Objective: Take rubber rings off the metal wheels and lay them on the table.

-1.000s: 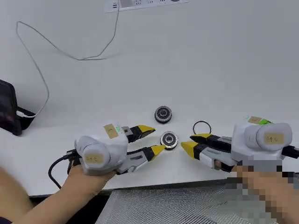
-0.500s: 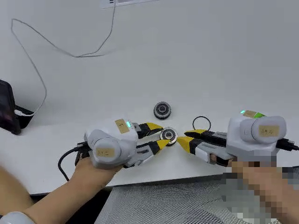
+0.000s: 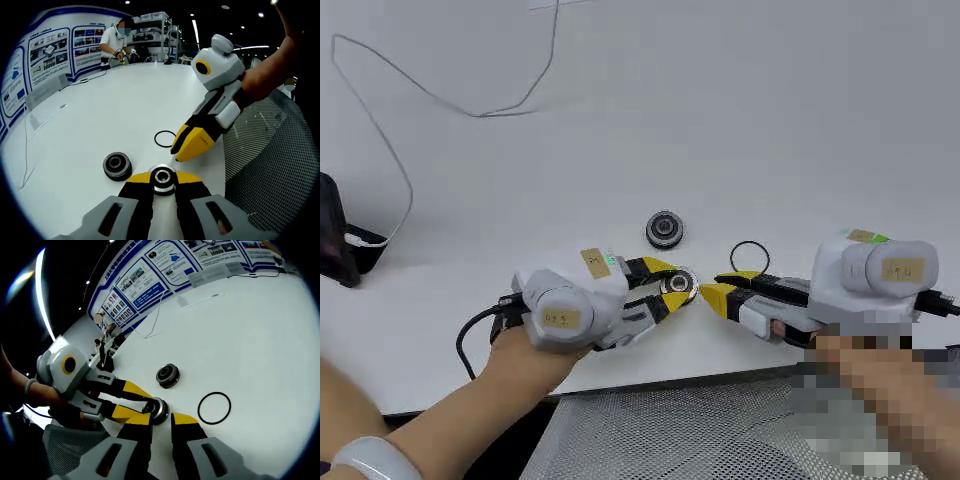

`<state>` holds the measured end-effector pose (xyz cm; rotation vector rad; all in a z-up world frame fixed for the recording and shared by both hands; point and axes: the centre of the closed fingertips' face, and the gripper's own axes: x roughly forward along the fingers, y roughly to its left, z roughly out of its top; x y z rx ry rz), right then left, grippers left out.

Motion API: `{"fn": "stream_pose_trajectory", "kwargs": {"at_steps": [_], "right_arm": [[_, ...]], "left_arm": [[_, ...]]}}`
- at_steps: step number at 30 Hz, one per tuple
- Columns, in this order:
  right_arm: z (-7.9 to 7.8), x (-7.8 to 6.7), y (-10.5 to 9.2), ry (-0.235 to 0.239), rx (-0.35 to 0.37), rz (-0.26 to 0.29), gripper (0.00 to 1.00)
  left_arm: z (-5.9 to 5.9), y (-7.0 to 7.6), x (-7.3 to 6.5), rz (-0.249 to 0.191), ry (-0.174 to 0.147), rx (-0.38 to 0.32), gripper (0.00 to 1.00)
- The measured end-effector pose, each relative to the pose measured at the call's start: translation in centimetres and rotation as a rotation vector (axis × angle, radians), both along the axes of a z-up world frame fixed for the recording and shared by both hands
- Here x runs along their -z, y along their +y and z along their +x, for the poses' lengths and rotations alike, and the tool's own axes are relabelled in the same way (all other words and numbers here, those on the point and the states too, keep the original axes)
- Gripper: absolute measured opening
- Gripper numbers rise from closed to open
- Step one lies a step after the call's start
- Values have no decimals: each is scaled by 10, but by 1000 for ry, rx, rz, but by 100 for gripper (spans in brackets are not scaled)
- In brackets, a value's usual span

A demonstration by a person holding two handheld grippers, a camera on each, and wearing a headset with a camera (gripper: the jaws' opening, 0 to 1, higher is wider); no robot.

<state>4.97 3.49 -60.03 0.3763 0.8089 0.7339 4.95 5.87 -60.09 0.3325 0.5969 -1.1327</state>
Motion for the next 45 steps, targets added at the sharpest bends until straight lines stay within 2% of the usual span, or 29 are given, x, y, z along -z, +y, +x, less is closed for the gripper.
{"fn": "stream_pose_trajectory", "kwargs": {"at_steps": [13,17,23,31,38,45], "right_arm": [[2,2,5,40,27,51,15],[2,6,9,67,35,70,15],[4,8,12,96,54,98,16],[4,13,14,160,91,154,18],[3,14,17,241,139,242,21],[1,8,18,237,130,250,18]], "left_arm": [[2,0,2,13,-17,23,14],[2,0,3,15,-28,29,14],[2,0,3,9,-28,25,14],[1,0,3,6,-29,18,14],[1,1,4,2,-29,17,14],[1,1,3,-1,-28,13,14]]}}
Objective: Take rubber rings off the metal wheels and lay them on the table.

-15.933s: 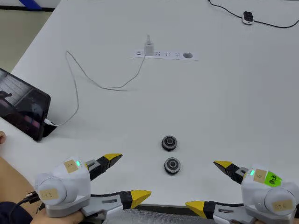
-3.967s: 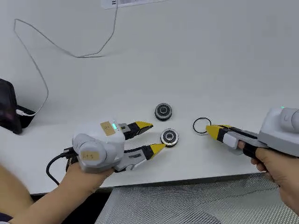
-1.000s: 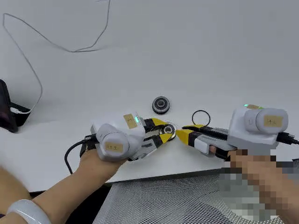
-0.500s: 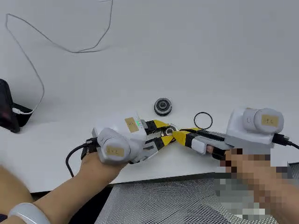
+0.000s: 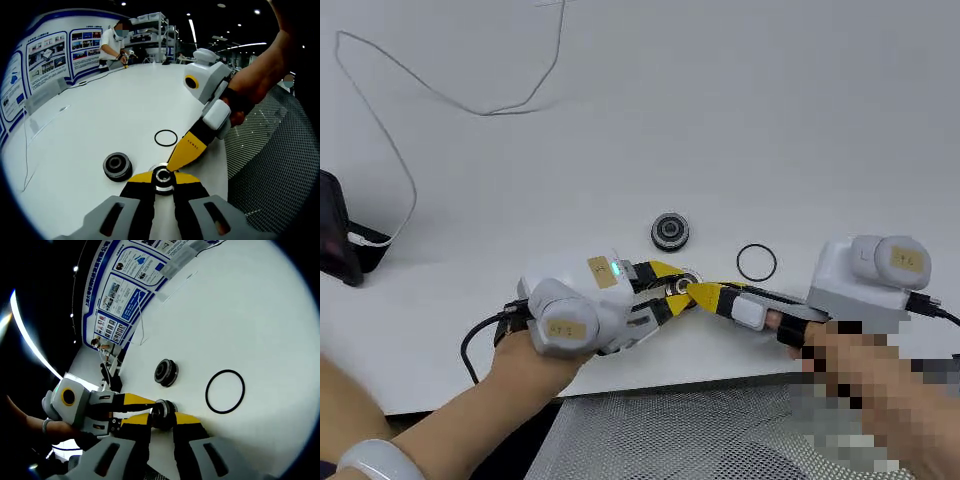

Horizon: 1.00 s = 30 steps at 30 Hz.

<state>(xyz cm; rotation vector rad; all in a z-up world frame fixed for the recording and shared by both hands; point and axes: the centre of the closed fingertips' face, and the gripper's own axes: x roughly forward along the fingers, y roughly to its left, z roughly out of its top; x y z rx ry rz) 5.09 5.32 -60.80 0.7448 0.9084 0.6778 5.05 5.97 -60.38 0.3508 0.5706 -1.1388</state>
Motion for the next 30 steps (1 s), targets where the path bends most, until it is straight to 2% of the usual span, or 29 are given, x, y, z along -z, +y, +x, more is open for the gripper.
{"fn": "stream_pose_trajectory", "kwargs": {"at_steps": [12,17,30], "right_arm": [[0,3,0,3,-9,-7,17],[-1,0,0,16,1,11,17],[-1,2,-4,4,-1,-25,7]], "left_arm": [[0,0,-1,-2,2,-5,14],[0,1,0,-4,5,-7,14],[0,2,1,-3,9,-9,13]]}}
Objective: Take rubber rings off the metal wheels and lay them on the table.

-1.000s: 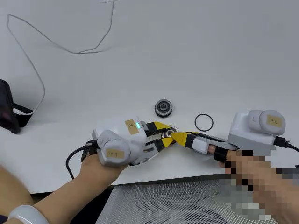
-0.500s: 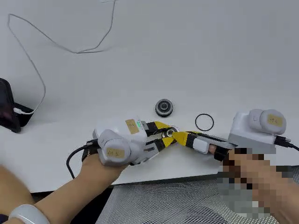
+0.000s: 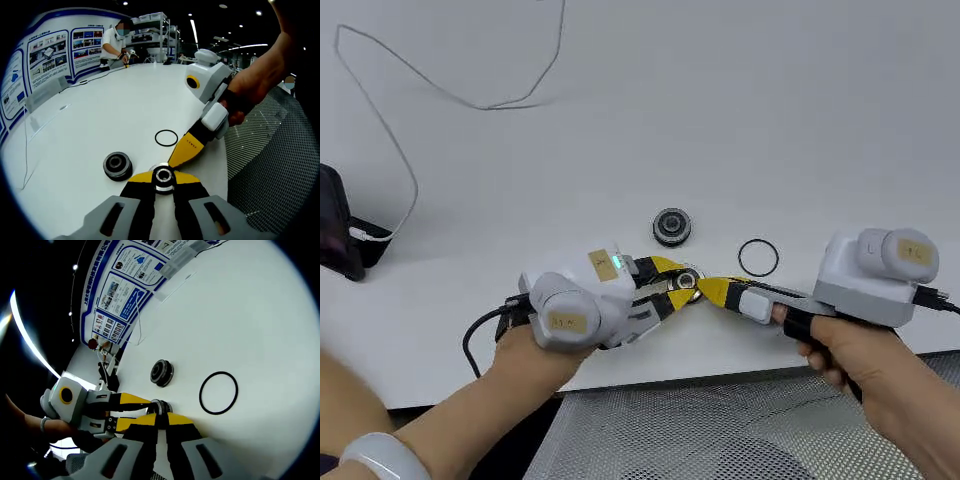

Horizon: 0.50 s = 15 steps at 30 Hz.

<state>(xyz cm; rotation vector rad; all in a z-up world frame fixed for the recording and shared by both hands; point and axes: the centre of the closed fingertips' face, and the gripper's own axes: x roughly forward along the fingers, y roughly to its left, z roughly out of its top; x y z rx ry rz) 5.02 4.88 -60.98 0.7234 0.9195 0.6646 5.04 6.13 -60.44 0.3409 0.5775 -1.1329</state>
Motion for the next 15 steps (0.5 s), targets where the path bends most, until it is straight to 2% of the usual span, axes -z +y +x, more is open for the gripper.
{"fn": "stream_pose_trajectory", "kwargs": {"at_steps": [5,15], "right_arm": [[2,-5,-2,-27,-7,-10,5],[6,-3,2,-20,-14,-18,3]], "left_arm": [[0,0,0,-2,1,-1,13],[0,0,-1,-3,2,-4,13]]}}
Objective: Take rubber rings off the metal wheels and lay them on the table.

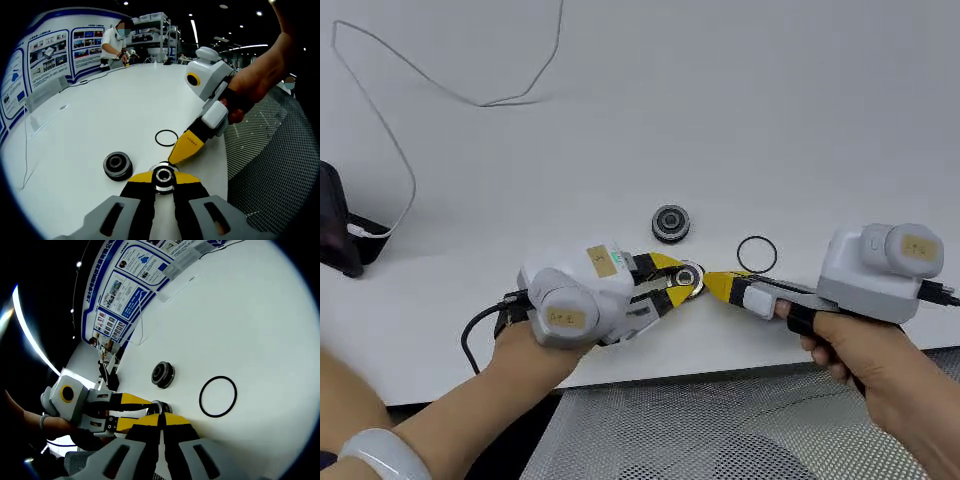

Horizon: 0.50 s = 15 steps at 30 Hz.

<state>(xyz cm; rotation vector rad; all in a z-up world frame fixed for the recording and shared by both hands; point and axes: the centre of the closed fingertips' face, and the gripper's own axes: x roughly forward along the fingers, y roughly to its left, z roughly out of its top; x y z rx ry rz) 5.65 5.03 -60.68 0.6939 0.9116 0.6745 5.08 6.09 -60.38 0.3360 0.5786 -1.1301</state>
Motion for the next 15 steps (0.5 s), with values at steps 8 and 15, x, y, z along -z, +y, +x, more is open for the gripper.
{"fn": "stream_pose_trajectory", "kwargs": {"at_steps": [8,15], "right_arm": [[1,-2,0,-33,-27,-40,2],[0,-4,-1,-51,-40,-56,1]], "left_arm": [[0,0,0,-3,0,-2,13],[0,1,1,-2,1,-3,13]]}}
